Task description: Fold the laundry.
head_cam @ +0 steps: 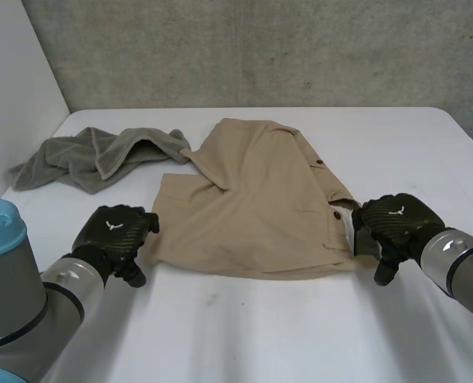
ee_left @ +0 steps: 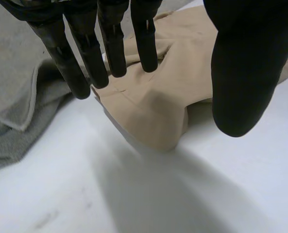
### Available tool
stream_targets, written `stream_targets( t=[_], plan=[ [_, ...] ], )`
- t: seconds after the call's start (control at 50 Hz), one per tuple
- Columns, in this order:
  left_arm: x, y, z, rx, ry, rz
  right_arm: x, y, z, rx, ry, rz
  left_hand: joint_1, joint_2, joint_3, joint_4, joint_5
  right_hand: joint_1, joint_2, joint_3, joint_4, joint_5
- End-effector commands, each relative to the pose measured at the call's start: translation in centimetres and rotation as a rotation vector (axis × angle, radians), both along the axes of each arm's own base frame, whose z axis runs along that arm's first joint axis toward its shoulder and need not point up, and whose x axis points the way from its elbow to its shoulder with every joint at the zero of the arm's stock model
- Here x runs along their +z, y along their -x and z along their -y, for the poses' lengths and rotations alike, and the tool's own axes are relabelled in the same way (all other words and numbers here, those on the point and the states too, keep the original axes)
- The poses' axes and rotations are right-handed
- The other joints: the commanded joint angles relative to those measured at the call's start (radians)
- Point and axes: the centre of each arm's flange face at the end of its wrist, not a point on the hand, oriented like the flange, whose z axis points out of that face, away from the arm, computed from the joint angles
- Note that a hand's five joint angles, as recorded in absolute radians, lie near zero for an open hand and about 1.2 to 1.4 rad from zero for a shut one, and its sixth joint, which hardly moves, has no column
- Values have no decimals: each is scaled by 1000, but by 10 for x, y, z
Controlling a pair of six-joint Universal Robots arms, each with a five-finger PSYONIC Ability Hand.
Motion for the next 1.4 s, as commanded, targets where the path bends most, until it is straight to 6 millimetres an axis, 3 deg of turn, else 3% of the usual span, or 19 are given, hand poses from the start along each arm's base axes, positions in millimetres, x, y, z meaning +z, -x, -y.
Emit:
stream_targets(
  t=[0.02,0.2,0.38,0.74,0.82,0.86,0.92,1.32,1.4],
  plan=[
    [-14,-1,7,68,-96,-116,0,0,19,-19,-47,104,192,197,195,194,187,235,163,155,150,162],
    [-29,6,22,69,-114,-111,-9,-12,33,6,-221,148,292,297,295,294,287,276,204,196,192,203],
    [-44,13,32,61,-134,-98,-21,-14,46,-2,-267,129,366,370,369,367,361,261,189,182,177,188],
    [-48,24,59,54,-65,-123,-40,-24,38,33,-301,110,421,426,425,423,417,285,213,205,200,212],
    [-49,26,63,53,-61,-123,-44,-27,37,42,-293,108,419,423,422,421,414,469,397,389,385,396],
    [-50,27,64,53,-60,-123,-47,-28,37,43,-290,107,419,423,422,420,414,753,681,674,669,680],
    [-51,28,66,53,-57,-124,-47,-29,36,47,-281,108,416,420,419,418,411,988,916,908,904,915],
    [-62,45,81,23,-31,-134,-49,-26,34,27,-263,99,436,441,439,438,431,988,916,909,904,915],
    [-66,52,80,6,-32,-132,-45,-26,32,28,-255,99,773,777,776,775,768,988,916,909,904,915]
  ],
)
